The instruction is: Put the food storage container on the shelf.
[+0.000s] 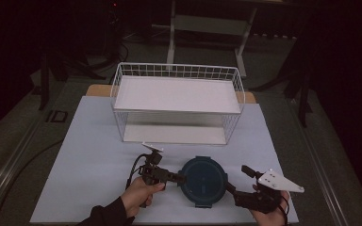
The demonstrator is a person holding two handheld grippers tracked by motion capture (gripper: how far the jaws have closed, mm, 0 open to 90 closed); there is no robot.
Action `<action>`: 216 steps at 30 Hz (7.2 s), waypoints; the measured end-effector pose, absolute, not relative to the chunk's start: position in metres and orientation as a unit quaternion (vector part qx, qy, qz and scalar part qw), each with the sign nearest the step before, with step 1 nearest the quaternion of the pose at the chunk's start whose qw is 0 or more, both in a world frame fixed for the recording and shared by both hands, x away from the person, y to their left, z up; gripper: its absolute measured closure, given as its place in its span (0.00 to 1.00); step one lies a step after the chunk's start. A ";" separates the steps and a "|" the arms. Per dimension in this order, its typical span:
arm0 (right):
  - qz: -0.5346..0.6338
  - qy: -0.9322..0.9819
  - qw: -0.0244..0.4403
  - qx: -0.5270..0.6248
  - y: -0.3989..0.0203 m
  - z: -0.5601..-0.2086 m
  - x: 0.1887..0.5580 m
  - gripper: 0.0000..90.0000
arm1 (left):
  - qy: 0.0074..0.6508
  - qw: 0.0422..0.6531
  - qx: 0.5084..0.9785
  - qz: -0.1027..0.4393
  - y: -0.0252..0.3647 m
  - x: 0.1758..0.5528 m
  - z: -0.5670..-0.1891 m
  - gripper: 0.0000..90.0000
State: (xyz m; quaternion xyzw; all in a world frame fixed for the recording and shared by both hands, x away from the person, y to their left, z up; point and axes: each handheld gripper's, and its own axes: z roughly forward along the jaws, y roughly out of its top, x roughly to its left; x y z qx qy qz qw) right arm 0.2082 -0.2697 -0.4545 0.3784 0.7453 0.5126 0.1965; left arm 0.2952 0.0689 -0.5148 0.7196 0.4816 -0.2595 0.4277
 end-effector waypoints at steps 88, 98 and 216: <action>0.527 0.752 -0.073 0.390 -0.215 -0.464 0.353 0.61 | 0.427 0.530 0.731 -0.048 0.146 0.334 -0.471 0.63; 0.528 0.751 -0.050 0.393 -0.211 -0.475 0.378 0.61 | 0.426 0.544 0.721 -0.043 0.148 0.362 -0.489 0.63; 0.471 0.797 0.066 0.373 -0.129 -0.500 0.343 1.00 | 0.330 0.575 0.744 0.084 0.163 0.272 -0.493 0.00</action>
